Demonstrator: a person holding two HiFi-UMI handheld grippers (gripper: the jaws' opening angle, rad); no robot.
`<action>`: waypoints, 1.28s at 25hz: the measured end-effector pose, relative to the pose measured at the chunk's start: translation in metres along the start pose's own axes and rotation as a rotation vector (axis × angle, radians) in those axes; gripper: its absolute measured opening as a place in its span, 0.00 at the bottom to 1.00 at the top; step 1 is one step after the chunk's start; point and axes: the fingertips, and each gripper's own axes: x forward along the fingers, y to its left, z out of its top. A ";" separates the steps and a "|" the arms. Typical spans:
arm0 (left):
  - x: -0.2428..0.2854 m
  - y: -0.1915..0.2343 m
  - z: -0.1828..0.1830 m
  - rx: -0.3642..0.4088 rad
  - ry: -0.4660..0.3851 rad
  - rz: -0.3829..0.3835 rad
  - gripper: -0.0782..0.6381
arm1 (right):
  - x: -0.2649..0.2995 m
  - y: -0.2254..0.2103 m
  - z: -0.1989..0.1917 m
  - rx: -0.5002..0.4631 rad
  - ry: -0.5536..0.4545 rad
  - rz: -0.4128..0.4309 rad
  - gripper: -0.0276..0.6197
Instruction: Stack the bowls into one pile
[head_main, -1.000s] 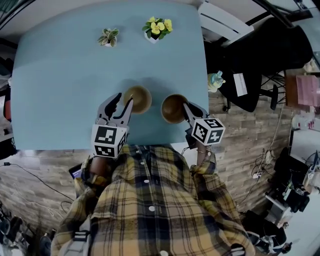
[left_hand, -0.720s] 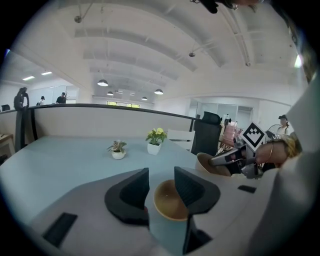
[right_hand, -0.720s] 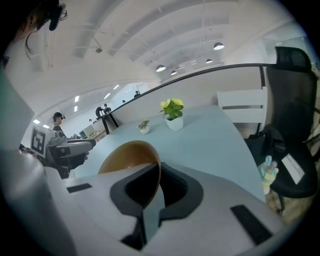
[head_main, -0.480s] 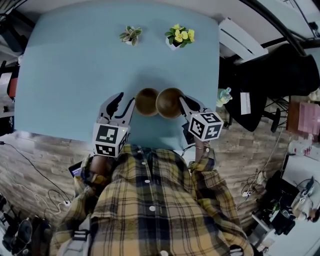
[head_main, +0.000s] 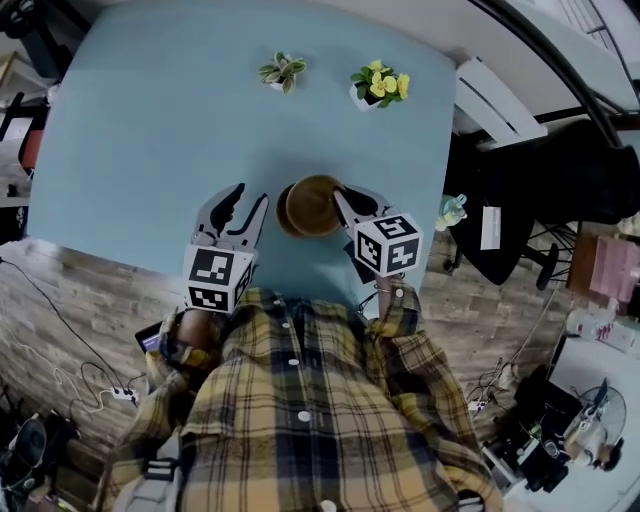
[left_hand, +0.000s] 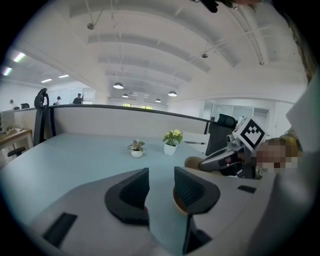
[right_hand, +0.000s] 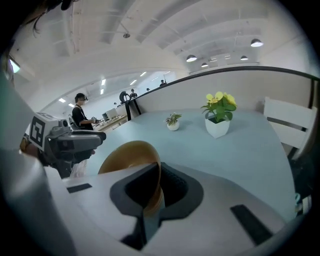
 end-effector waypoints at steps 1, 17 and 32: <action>-0.001 0.001 -0.001 -0.003 0.002 0.006 0.31 | 0.003 0.002 -0.001 -0.005 0.010 0.007 0.07; 0.007 -0.001 -0.005 -0.015 0.030 0.012 0.31 | 0.026 0.013 -0.021 -0.134 0.102 0.037 0.07; 0.011 0.003 -0.005 -0.015 0.031 0.012 0.31 | 0.028 0.008 -0.026 -0.158 0.077 -0.014 0.31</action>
